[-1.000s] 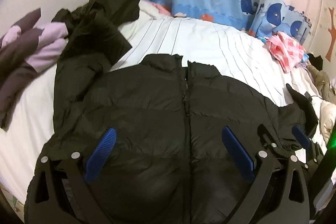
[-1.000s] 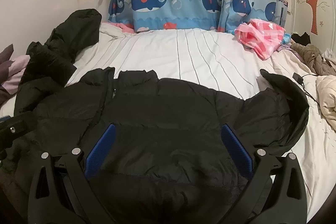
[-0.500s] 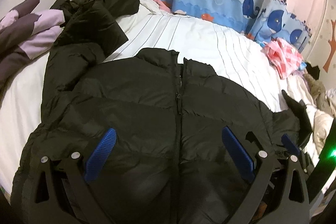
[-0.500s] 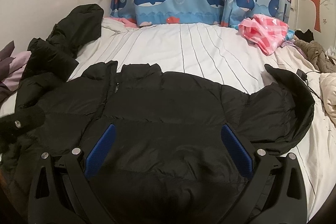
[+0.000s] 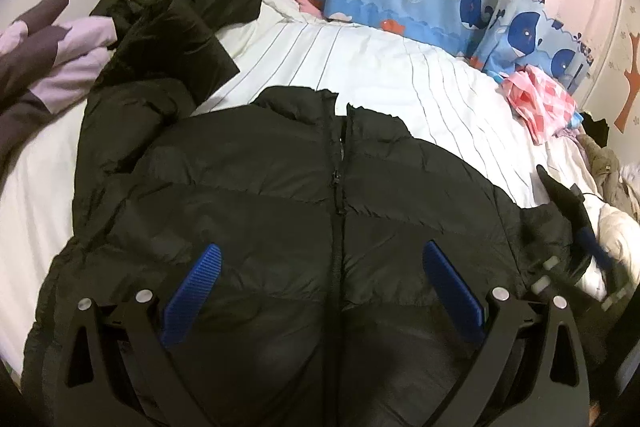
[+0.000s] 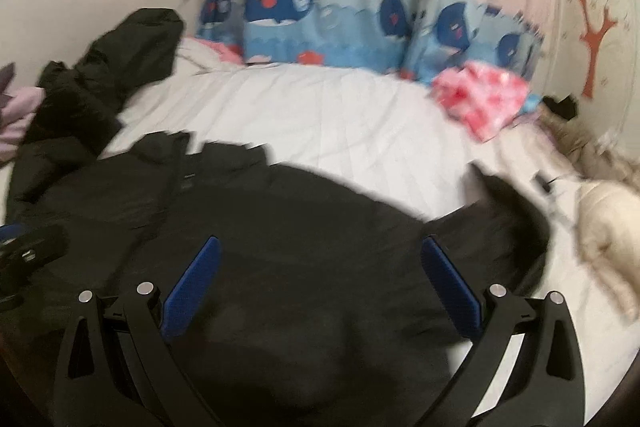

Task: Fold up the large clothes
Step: 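Grasp the jacket sleeve cuff with the right gripper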

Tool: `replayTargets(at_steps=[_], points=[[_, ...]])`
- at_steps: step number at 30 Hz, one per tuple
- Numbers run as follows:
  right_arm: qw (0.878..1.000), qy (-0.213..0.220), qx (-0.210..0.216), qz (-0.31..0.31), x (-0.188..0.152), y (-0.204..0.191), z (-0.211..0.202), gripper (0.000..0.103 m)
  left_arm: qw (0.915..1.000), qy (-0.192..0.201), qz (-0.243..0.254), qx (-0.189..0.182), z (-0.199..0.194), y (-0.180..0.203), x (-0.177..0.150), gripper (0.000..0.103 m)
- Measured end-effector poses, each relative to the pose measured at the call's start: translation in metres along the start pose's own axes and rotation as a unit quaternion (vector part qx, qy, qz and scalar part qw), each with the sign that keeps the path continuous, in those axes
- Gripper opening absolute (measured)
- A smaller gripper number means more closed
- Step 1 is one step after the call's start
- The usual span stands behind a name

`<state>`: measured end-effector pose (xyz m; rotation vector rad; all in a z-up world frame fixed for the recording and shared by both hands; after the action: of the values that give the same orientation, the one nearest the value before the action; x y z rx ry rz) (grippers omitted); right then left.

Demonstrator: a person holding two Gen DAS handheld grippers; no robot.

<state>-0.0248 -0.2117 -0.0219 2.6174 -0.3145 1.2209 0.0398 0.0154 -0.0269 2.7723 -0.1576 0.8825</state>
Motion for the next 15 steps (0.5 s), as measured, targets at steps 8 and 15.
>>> replayTargets(at_steps=[8,15], points=[[0.990,-0.038,-0.132,0.015,0.045,0.156,0.037,0.097,0.9998,-0.019,-0.005,-0.002,0.010,0.001,-0.003,0.097],[0.982,-0.076,-0.162,-0.054,0.067,0.208,0.082,0.097,0.9988,-0.046,0.010,-0.010,0.027,0.014,-0.008,0.097]])
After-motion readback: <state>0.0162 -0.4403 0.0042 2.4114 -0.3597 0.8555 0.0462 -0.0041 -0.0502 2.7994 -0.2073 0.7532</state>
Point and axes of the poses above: each gripper's, at about its wrist camera, not at the fingertips, and z roughly the way its jaws point, y to its right, x to its top, the point moved 2 cm from there along z, roughly the way its jaws point, and after that the axes turned 7 degrees about -y, right-handed, at the moved point
